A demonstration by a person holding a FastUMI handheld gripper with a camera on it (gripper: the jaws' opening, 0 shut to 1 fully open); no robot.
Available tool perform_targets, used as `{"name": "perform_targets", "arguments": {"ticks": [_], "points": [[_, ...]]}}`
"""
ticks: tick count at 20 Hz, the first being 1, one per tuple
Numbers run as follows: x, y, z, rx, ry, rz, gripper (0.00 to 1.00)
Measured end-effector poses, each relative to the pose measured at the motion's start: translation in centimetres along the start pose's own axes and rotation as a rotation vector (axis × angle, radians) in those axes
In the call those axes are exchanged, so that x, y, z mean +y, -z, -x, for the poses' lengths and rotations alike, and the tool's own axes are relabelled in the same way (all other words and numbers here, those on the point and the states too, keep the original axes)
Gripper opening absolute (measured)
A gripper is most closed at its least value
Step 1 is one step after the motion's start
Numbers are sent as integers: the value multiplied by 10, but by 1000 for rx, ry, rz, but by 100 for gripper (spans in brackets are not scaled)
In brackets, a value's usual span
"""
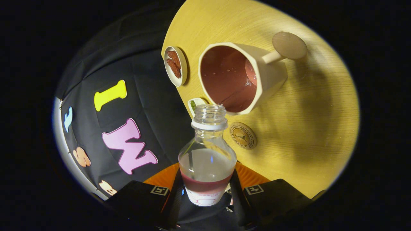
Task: Take the bottle from table, then pour the juice into the cup, finally place the bottle on the coaster
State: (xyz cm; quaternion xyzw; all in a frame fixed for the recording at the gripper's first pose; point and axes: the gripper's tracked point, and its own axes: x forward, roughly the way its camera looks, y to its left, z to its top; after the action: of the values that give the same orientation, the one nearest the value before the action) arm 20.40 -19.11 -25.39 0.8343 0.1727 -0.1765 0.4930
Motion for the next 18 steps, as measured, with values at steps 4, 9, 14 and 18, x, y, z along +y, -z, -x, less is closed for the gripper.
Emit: {"name": "perform_targets", "arguments": {"ticks": [4,9,14,18], "points": [[4,0,3,-2,-1,-45,71],[13,-5,1,-5,-10,-113,71],[25,-7,5,9,-26,-186,71],[31,-2,7,56,-23,-256,71]]}}
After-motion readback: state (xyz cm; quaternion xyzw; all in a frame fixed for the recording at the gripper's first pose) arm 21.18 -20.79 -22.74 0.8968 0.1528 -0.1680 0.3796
